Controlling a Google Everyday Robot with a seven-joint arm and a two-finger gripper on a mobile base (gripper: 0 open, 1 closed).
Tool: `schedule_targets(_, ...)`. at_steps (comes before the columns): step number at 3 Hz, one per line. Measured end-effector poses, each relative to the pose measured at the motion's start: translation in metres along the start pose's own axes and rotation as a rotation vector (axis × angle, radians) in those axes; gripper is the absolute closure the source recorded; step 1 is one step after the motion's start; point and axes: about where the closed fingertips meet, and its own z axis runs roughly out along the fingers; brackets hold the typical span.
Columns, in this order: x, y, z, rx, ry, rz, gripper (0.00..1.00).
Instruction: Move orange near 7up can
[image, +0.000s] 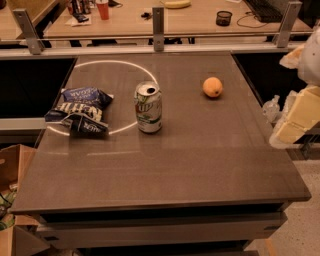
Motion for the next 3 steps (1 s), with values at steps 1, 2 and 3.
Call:
schedule_targets(1,0.037,-0.001,0.008,0.061,-0.104,0.227,0.00)
schedule_targets(2,0.072,-0.005,0.019,0.119,-0.240,0.387,0.00)
schedule_targets(3,0.096,-0.024,0.028,0.205,-0.418,0.428,0.00)
